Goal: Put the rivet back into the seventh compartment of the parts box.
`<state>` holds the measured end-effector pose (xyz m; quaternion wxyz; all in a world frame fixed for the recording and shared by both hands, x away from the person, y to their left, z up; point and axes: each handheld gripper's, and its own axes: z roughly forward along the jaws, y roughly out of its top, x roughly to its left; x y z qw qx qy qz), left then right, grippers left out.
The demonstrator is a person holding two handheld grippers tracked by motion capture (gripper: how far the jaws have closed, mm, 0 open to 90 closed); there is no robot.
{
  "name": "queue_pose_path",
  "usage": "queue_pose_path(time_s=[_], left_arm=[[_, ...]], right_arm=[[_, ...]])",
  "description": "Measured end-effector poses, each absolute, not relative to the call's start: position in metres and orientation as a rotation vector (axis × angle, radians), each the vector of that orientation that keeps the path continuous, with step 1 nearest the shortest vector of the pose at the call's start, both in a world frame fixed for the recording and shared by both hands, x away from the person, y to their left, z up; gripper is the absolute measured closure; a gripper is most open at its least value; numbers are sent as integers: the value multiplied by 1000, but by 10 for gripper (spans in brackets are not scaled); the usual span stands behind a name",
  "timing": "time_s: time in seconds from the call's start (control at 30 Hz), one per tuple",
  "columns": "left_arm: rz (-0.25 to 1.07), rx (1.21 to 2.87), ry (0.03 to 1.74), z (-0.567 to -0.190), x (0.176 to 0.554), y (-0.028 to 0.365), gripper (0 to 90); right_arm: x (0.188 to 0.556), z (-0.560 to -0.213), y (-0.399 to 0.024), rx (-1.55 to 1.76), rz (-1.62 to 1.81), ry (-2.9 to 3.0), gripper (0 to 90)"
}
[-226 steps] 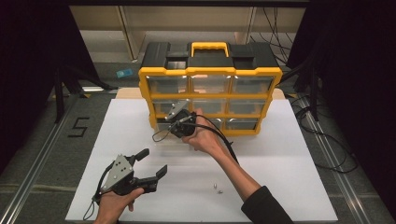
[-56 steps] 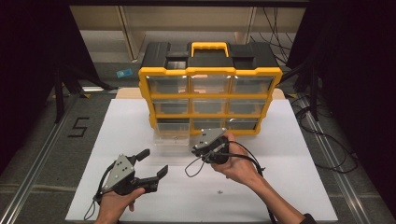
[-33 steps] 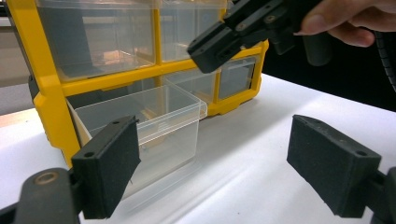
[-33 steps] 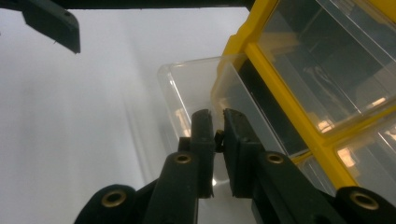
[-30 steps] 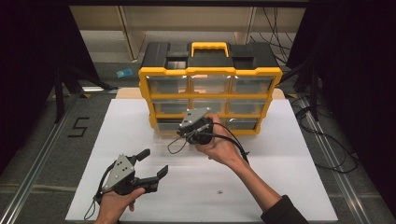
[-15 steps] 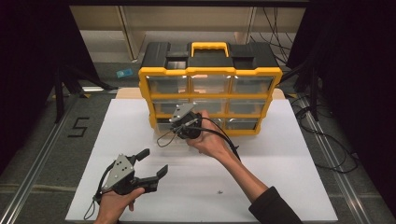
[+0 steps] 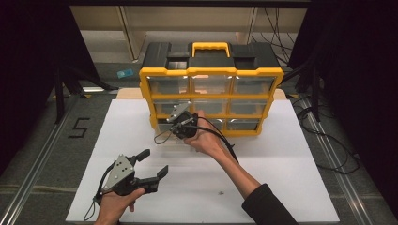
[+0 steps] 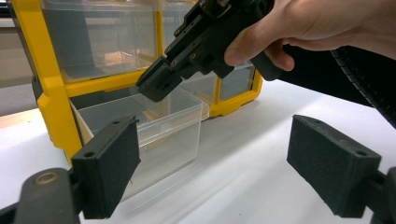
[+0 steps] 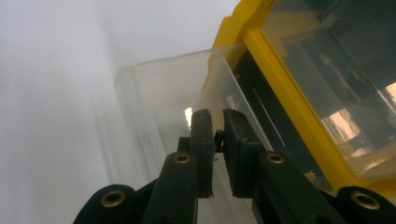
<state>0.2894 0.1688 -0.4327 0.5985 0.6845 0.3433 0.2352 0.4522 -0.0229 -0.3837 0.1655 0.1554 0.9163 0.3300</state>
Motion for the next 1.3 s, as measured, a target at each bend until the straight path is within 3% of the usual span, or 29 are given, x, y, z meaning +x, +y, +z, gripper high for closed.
queue_pose_path(time_s=[0.13,0.7,1.3], left_arm=[[544,1580,797,-433,290,169,168],[548,1587,800,-433,289,169,167],[549,1593,802,-433,289,168,167]], right_arm=[[456,-387,-24,476,947,2611,798],[434,-356,-43,466,1045,2502,419],[378,-353,-93,395,1084,2528,342]])
